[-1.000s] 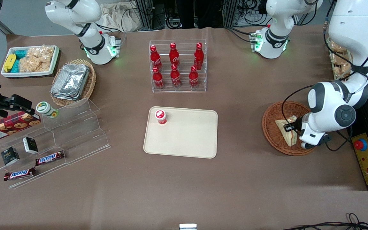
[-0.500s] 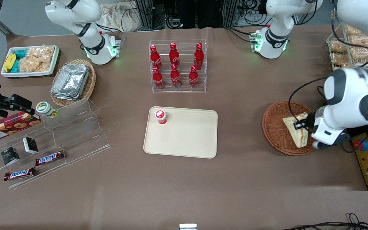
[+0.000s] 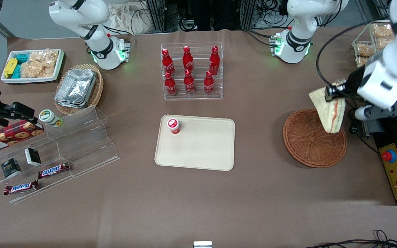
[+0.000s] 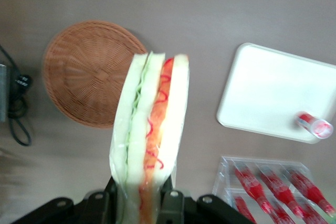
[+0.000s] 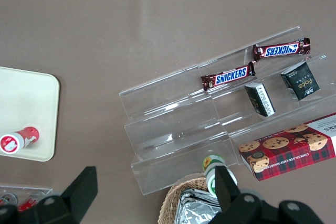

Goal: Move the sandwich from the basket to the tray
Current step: 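Lift the sandwich and carry it over the cream tray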

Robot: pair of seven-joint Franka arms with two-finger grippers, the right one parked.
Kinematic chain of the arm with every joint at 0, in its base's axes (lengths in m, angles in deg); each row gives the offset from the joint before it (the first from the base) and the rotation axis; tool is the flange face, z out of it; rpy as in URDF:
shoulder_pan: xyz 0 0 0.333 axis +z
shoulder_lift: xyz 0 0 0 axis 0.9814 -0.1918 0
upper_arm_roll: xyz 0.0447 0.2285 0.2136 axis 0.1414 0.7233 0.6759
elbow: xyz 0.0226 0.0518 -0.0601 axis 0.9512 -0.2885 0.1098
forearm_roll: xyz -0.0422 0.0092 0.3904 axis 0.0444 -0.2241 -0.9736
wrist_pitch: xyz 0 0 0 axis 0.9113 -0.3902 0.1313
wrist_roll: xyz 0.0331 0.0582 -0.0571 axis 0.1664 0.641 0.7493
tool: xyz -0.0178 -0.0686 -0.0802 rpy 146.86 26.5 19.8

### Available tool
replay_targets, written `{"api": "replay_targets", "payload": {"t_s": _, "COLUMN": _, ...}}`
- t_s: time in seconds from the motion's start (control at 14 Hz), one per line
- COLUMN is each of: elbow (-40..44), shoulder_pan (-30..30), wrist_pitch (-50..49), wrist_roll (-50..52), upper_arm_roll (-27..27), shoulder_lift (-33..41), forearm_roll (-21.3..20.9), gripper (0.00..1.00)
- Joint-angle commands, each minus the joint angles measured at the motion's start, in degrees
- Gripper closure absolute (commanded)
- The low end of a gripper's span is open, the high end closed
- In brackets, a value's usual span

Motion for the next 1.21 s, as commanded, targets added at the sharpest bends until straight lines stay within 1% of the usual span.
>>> {"api": "replay_targets", "payload": {"t_s": 0.0, "elbow": 5.09, "shoulder_pan": -0.01, "wrist_pitch": -1.72, "wrist_roll": 7.14, "upper_arm_roll": -6.55, "shoulder_lift": -0.71, "forearm_roll": 2.29, "gripper": 0.67}}
{"api": "replay_targets", "payload": {"t_s": 0.14, "elbow": 6.25, "shoulder_pan": -0.01, "wrist_pitch": -0.67, "wrist_roll": 15.13, "upper_arm_roll": -14.89, "shoulder_lift": -1.24, "forearm_roll": 1.59, "gripper": 0.67}}
{"api": "replay_targets", "payload": {"t_s": 0.21, "elbow": 5.99, "shoulder_pan": -0.79, "wrist_pitch": 1.6, "wrist_roll": 18.83, "upper_arm_roll": -18.15, "shoulder_lift": -1.85, "forearm_roll": 0.37, "gripper": 0.67}}
{"api": "replay_targets", "payload": {"t_s": 0.29, "elbow": 5.64, "shoulder_pan": -2.89, "wrist_pitch": 4.84, "wrist_roll": 21.13, "upper_arm_roll": -20.1, "shoulder_lift": -3.16, "forearm_roll": -2.52, "gripper": 0.67}}
{"api": "replay_targets", "payload": {"t_s": 0.43, "elbow": 5.64, "shoulder_pan": -9.38, "wrist_pitch": 7.24, "wrist_roll": 22.99, "upper_arm_roll": -20.73, "shoulder_lift": -7.8, "forearm_roll": -7.1, "gripper": 0.66}}
{"api": "replay_targets", "payload": {"t_s": 0.57, "elbow": 5.55, "shoulder_pan": -14.57, "wrist_pitch": 11.27, "wrist_roll": 22.29, "upper_arm_roll": -20.64, "shoulder_lift": -13.69, "forearm_roll": -13.24, "gripper": 0.66}}
{"api": "replay_targets", "payload": {"t_s": 0.71, "elbow": 3.45, "shoulder_pan": -17.66, "wrist_pitch": 15.93, "wrist_roll": 22.29, "upper_arm_roll": -20.64, "shoulder_lift": -19.31, "forearm_roll": -18.43, "gripper": 0.66}}
{"api": "replay_targets", "payload": {"t_s": 0.79, "elbow": 1.79, "shoulder_pan": -17.85, "wrist_pitch": 19.61, "wrist_roll": 22.38, "upper_arm_roll": -20.56, "shoulder_lift": -21.78, "forearm_roll": -20.37, "gripper": 0.67}}
{"api": "replay_targets", "payload": {"t_s": 0.93, "elbow": 0.02, "shoulder_pan": -17.76, "wrist_pitch": 26.38, "wrist_roll": 22.82, "upper_arm_roll": -20.12, "shoulder_lift": -26.87, "forearm_roll": -22.05, "gripper": 0.67}}
{"api": "replay_targets", "payload": {"t_s": 1.0, "elbow": -0.16, "shoulder_pan": -17.68, "wrist_pitch": 28.41, "wrist_roll": 22.91, "upper_arm_roll": -19.94, "shoulder_lift": -29.86, "forearm_roll": -22.49, "gripper": 0.67}}
{"api": "replay_targets", "payload": {"t_s": 1.14, "elbow": -0.16, "shoulder_pan": -17.59, "wrist_pitch": 29.92, "wrist_roll": 22.65, "upper_arm_roll": -17.58, "shoulder_lift": -34.09, "forearm_roll": -22.41, "gripper": 0.67}}
